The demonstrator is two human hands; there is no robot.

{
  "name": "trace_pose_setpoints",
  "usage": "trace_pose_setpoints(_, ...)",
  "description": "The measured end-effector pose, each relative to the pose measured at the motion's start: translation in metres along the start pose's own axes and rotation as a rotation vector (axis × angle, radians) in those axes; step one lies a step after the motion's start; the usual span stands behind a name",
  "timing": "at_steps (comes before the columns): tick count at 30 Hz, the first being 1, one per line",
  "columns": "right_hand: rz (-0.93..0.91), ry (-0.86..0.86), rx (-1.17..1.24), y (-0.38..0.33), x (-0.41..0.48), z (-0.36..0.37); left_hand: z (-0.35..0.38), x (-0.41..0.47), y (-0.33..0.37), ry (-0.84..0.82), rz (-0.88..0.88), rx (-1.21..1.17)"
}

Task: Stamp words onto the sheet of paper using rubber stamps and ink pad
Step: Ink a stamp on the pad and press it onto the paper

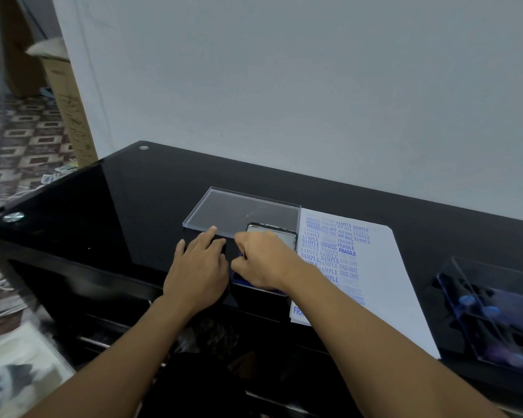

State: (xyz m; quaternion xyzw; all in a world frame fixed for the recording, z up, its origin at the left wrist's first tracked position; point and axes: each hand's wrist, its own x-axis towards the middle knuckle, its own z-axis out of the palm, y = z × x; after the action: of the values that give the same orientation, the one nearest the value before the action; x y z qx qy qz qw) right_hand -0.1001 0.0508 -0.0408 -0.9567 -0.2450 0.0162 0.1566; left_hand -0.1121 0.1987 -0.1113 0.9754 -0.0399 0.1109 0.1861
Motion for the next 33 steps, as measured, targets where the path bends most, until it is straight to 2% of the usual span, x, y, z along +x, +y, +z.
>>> trace_pose_setpoints(33, 0.02, 0.026, 0.036, -0.0002, -0.005, 0.0023, -0.001, 0.0004, 0.0006, -0.004, 0.005, 0.006)
